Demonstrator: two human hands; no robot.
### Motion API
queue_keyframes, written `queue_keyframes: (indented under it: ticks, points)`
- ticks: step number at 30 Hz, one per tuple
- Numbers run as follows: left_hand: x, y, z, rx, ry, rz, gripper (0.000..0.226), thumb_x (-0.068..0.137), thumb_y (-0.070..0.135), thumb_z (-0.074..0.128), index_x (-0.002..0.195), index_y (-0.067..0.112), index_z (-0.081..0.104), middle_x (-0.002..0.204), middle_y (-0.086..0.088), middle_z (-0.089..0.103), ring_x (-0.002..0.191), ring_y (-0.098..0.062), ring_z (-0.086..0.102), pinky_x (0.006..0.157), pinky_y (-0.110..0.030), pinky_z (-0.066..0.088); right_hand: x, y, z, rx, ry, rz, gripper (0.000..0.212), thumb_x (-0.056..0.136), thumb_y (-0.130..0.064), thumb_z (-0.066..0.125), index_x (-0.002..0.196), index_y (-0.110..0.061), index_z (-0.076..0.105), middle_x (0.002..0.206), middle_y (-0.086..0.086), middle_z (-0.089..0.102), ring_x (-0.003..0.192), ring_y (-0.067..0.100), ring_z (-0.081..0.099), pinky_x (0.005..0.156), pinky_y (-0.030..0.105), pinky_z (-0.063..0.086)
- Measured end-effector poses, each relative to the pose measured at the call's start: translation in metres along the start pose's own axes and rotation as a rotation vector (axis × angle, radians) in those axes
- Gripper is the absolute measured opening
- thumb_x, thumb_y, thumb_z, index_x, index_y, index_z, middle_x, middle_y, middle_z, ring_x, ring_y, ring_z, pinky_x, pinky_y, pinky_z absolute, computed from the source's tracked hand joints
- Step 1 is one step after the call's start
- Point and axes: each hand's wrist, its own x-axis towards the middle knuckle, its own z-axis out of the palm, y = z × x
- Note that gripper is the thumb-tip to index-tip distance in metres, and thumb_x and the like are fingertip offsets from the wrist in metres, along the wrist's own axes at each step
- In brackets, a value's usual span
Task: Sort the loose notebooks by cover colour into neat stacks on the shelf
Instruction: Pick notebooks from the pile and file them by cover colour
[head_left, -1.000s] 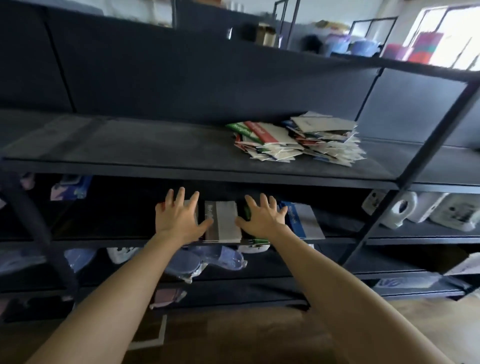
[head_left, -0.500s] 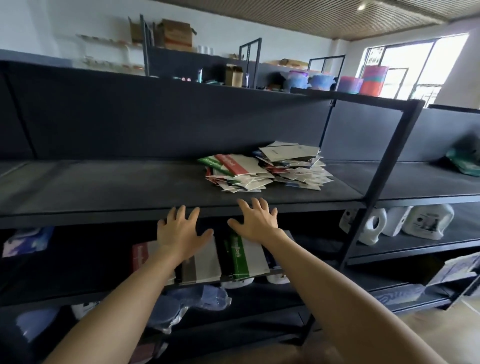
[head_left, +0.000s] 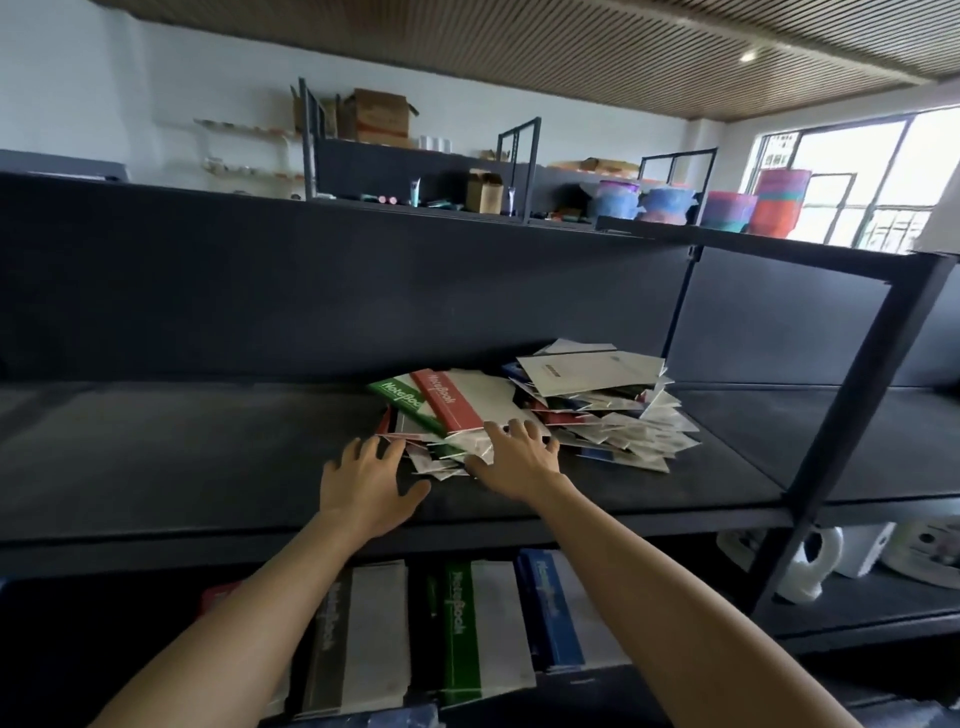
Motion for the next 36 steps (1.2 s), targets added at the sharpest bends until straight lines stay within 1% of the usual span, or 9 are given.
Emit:
queue_keyframes:
  ticks: [9,12,15,18,25,29,32,34,36]
  points:
    - [0.045,-0.020,0.005,-0.007,-0.038,-0.041,0.067,0.089,0.062,0.039,0.144,0.025,0.028,0.149,-0.005,0.030,0.139,-0.026,0.024,0.106,-0.042,0.029,0.062,-0.014,0.007,-0.020,-0.066,-0.044,0.062,0.092,-0.054,0.041,0.142,-0.017,0.032,0.139,0.013,0.038,0.132,0.034,0.030,0.105,0.056,0.027]
    - [0.059,-0.031,0.005,-0.021,-0.061,-0.049,0.067,0.090,0.061,0.037,0.146,0.025,0.025,0.150,-0.004,0.029,0.139,-0.026,0.023,0.107,-0.042,0.029,0.079,-0.019,0.013,0.022,-0.133,-0.008,0.063,0.093,-0.053,0.042,0.141,-0.014,0.032,0.136,0.015,0.040,0.126,0.037,0.037,0.101,0.053,0.037]
    - [0.069,-0.038,0.005,-0.051,-0.064,-0.044,0.066,0.091,0.061,0.035,0.146,0.025,0.026,0.149,-0.003,0.031,0.137,-0.026,0.027,0.105,-0.041,0.031,0.092,-0.024,0.021,-0.066,-0.141,0.008,0.065,0.093,-0.055,0.041,0.140,-0.011,0.033,0.134,0.019,0.042,0.119,0.037,0.043,0.097,0.045,0.042]
    - [0.076,-0.041,0.003,-0.071,-0.059,-0.016,0.064,0.092,0.061,0.034,0.144,0.024,0.028,0.147,-0.003,0.034,0.135,-0.025,0.031,0.103,-0.040,0.033,0.098,-0.027,0.016,-0.168,-0.121,-0.012,0.067,0.091,-0.059,0.041,0.136,-0.010,0.039,0.129,0.018,0.047,0.114,0.034,0.049,0.090,0.039,0.044]
    - [0.093,-0.041,0.000,-0.137,-0.052,0.054,0.058,0.094,0.055,0.036,0.142,0.024,0.032,0.142,-0.001,0.040,0.130,-0.023,0.038,0.099,-0.037,0.037,0.114,-0.030,0.007,-0.131,-0.164,0.093,0.066,0.089,-0.064,0.039,0.129,-0.012,0.049,0.120,0.010,0.058,0.108,0.028,0.056,0.076,0.031,0.040]
    - [0.102,-0.038,-0.001,-0.234,-0.062,0.065,0.053,0.095,0.053,0.033,0.137,0.021,0.041,0.135,-0.001,0.048,0.123,-0.021,0.045,0.093,-0.035,0.042,0.111,-0.044,0.013,-0.288,-0.109,0.040,0.046,0.098,-0.042,0.038,0.121,-0.006,0.053,0.116,0.012,0.060,0.104,0.027,0.058,0.073,0.030,0.042]
    - [0.109,-0.035,-0.004,-0.348,-0.059,0.055,0.050,0.096,0.052,0.033,0.133,0.021,0.046,0.129,0.001,0.052,0.116,-0.018,0.051,0.085,-0.033,0.044,0.107,-0.053,0.017,-0.317,-0.079,-0.017,0.031,0.097,-0.023,0.042,0.121,-0.006,0.055,0.119,0.012,0.060,0.105,0.027,0.059,0.078,0.031,0.048]
    - [0.109,-0.033,-0.006,-0.447,-0.038,0.038,0.044,0.096,0.050,0.034,0.119,0.021,0.056,0.113,0.002,0.060,0.103,-0.017,0.057,0.076,-0.031,0.045,0.103,-0.056,0.018,-0.335,-0.050,-0.041,0.030,0.098,-0.016,0.044,0.125,-0.004,0.051,0.122,0.013,0.059,0.108,0.028,0.059,0.082,0.033,0.050]
    - [0.107,-0.031,-0.007,-0.598,-0.047,0.015,0.037,0.097,0.046,0.036,0.090,0.018,0.060,0.088,0.002,0.061,0.084,-0.016,0.058,0.069,-0.031,0.043,0.100,-0.055,0.015,-0.324,-0.006,-0.060,0.033,0.098,-0.011,0.044,0.129,0.001,0.045,0.124,0.016,0.057,0.109,0.029,0.060,0.084,0.034,0.051]
